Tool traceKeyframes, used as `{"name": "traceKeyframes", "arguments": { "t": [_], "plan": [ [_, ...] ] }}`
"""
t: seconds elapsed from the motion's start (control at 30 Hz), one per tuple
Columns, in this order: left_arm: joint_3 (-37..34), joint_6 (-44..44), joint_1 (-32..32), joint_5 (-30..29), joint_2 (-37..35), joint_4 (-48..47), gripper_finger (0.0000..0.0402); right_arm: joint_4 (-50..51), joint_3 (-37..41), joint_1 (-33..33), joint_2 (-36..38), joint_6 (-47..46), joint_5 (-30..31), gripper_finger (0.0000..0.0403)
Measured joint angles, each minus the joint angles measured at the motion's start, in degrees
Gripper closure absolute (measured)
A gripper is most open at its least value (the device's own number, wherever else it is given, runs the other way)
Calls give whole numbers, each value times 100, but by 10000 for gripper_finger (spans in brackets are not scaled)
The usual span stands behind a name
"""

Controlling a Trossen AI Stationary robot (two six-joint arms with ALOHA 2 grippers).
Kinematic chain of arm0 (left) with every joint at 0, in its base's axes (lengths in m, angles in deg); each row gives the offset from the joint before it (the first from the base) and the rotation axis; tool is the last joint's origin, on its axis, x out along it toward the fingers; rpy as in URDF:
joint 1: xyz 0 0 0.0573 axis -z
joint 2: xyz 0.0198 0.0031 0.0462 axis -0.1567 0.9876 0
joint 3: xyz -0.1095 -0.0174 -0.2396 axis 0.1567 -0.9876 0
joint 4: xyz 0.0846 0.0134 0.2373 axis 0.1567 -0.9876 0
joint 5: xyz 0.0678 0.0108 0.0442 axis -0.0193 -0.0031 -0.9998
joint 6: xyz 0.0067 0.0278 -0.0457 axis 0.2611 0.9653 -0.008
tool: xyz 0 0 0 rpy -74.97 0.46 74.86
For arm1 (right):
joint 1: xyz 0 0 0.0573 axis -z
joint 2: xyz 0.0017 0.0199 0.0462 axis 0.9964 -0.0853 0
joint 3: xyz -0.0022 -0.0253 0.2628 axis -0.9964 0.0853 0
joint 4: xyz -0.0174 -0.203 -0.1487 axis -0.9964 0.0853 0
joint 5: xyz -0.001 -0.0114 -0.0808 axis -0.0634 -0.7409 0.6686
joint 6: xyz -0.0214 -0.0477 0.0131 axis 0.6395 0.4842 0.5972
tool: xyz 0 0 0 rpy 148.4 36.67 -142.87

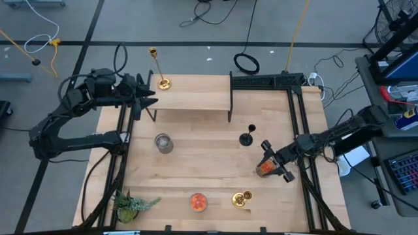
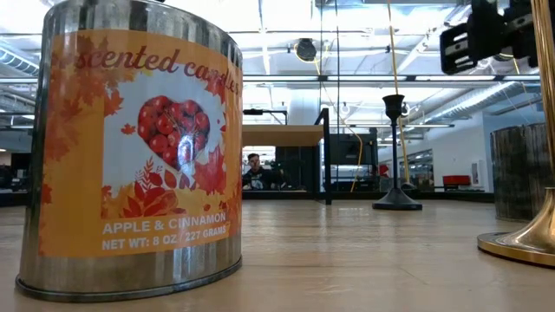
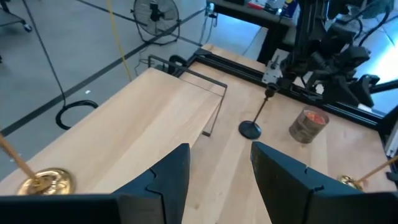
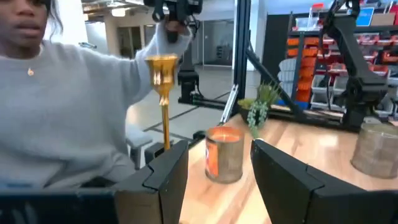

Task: Pick & Place candle stick holders
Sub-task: Put the black candle holder on the shelf

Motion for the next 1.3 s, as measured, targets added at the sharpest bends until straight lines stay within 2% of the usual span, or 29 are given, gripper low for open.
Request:
{"name": "traceKeyframes", "arguments": {
  "t": [0.2,0.33,0.43,0.57,0.67,0.83,1.03,1.3],
  "plan": [
    [-4,0,178,-7,58,1,224,128,-425,-46,-956,169,499,231],
    [-4,0,299,-42,62,0,224,423,-452,59,-1070,266,1681,231],
    [-4,2,384,-60,60,-4,224,803,-452,155,-958,-42,2639,231],
    [-4,4,489,-60,62,-9,224,1435,-457,219,-761,-433,3428,231],
    [-4,6,563,-107,62,-9,224,1873,-459,231,-596,-784,3687,231],
    [-4,13,631,-108,62,-11,224,2493,-459,342,-414,-1329,3759,231],
    [-4,13,635,-109,62,-11,224,2818,-459,692,-380,-1646,4538,231],
    [-4,28,635,-110,62,-10,224,2904,-461,1248,-380,-1623,4578,231]
  ]
}}
